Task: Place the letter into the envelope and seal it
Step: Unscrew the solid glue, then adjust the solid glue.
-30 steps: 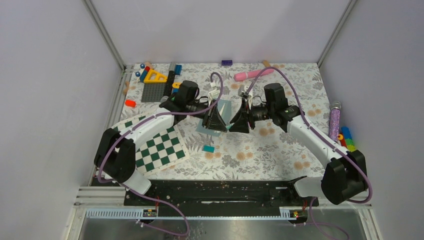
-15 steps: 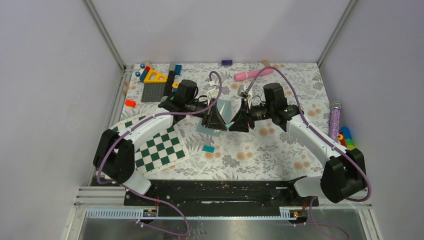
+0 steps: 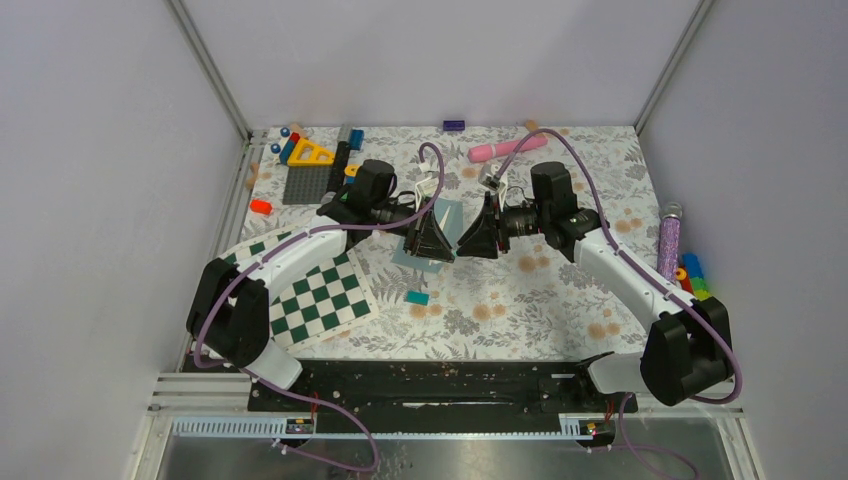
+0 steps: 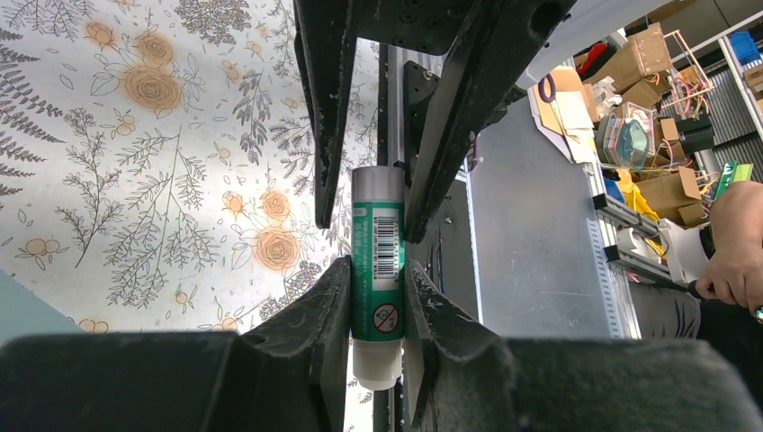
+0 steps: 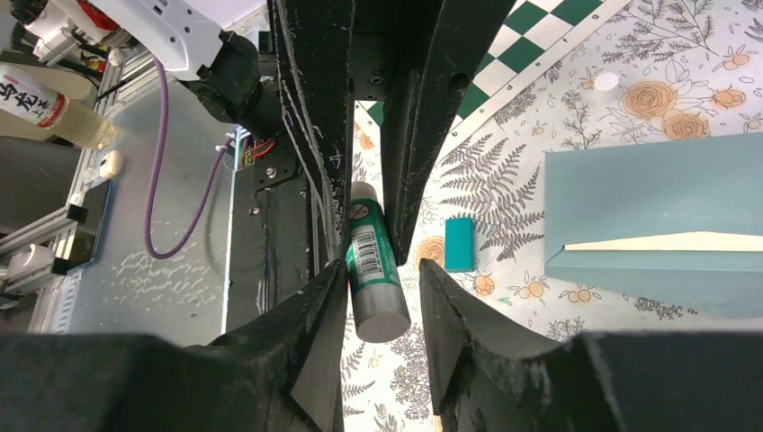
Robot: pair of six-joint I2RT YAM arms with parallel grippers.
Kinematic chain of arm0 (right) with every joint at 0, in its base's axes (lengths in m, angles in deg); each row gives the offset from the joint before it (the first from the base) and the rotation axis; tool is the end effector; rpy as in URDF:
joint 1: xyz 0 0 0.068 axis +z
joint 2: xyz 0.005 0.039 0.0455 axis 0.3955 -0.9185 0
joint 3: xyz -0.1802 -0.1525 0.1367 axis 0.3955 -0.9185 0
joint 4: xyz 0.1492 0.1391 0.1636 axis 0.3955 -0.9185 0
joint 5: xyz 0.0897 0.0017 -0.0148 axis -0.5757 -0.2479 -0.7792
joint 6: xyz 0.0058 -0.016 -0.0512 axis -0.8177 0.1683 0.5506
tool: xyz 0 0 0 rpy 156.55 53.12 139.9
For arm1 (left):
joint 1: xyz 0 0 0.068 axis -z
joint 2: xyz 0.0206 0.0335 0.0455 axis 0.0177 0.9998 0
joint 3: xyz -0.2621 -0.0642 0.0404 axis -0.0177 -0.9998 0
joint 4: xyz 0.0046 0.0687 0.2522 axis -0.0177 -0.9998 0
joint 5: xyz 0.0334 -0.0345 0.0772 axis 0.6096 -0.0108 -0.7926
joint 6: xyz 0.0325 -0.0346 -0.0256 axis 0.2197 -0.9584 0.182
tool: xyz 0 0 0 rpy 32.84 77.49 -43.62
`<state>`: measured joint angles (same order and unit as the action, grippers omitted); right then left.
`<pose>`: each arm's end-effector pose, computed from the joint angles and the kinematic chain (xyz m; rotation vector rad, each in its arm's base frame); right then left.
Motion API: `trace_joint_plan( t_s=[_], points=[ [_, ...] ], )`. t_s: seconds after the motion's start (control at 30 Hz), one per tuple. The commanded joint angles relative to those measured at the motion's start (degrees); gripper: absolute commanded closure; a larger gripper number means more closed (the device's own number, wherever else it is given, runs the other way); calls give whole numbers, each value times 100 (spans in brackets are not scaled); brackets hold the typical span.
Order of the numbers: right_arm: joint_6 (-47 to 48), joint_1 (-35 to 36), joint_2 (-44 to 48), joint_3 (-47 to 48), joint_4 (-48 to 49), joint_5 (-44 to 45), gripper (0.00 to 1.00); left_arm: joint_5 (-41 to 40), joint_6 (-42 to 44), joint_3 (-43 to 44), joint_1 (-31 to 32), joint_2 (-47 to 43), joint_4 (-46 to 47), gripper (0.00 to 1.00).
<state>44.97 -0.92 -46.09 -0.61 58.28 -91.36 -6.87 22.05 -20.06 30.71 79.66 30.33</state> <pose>0.2588 0.1407 0.3021 -1.1453 1.6192 1.2735 0.2689 -0.2045 0.2848 1.1380 1.8243 -1.6092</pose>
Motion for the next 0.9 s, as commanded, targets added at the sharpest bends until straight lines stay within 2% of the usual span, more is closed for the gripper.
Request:
trace_joint_plan(
  t_s=[0.0,0.17,0.43,0.6,0.67,0.8,0.83,0.87],
  points=[
    [-72,-31,-23,34,165,-281,59,91,94,73,-8,-136,168,100],
    [64,-31,-116,115,-85,-456,65,38,122,72,-8,-151,135,100],
    [87,-31,-146,140,-162,-467,52,23,140,63,-13,-181,125,100],
    [78,-31,-147,148,-158,-434,55,44,149,63,-15,-172,125,100],
    [63,-29,-158,163,-154,-453,64,51,149,63,-10,-157,127,100],
    [19,-29,-199,220,-151,-579,92,43,149,78,-9,-137,126,100],
    [1,-31,-209,234,-151,-604,98,35,141,79,-8,-129,127,97],
    [2,-31,-213,251,-164,-608,100,22,136,88,-8,-128,118,85]
  ],
)
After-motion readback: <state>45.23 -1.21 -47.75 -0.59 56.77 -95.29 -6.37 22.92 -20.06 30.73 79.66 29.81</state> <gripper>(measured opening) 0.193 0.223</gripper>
